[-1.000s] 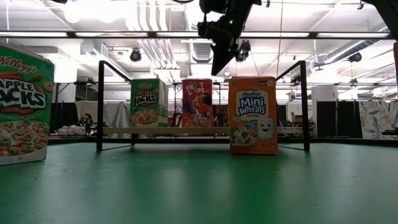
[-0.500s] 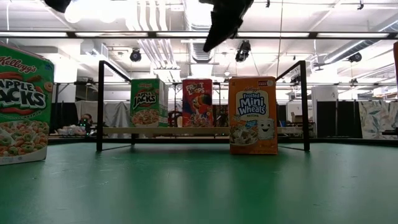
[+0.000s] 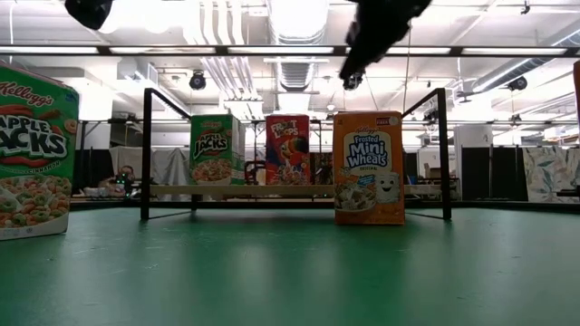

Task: Stack cereal on shelf
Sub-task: Put the top orange cereal box on the shelf

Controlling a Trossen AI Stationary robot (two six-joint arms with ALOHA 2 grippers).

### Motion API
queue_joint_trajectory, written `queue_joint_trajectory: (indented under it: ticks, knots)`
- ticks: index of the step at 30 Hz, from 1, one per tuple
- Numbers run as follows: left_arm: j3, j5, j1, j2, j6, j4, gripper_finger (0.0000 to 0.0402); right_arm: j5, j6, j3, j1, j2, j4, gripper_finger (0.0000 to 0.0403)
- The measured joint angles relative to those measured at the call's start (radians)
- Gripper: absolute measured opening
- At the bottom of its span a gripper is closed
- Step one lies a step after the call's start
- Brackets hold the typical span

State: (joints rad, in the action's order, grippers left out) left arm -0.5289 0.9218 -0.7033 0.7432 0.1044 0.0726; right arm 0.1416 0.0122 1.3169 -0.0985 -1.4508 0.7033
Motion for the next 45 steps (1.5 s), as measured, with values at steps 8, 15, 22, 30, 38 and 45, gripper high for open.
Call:
queue_joint_trajectory:
  ticks: [8, 15, 22, 30, 38, 45]
  knots:
    - [-0.024, 0.002, 0.000, 0.032, -0.016, 0.015, 0.0039, -0.018, 0.110, -0.091, -0.025, 0.077, 0.001, 0.0032]
    - [-0.049, 0.002, 0.000, 0.070, -0.017, 0.013, 0.0039, -0.019, 0.112, -0.106, -0.043, 0.059, -0.007, 0.0144]
    - [-0.075, 0.003, 0.000, 0.100, -0.070, 0.007, 0.0039, -0.007, 0.148, -0.108, -0.055, 0.010, -0.010, 0.0271]
    - [-0.091, 0.003, 0.000, 0.114, -0.101, -0.002, 0.0039, 0.043, 0.187, -0.109, -0.054, -0.041, -0.005, 0.0313]
    - [-0.096, 0.003, 0.000, 0.116, -0.119, -0.002, 0.0039, 0.042, 0.187, -0.110, -0.054, -0.091, -0.005, 0.0272]
    - [-0.096, 0.003, 0.000, 0.118, -0.119, -0.002, 0.0039, 0.042, 0.199, -0.110, -0.054, -0.087, -0.005, 0.0216]
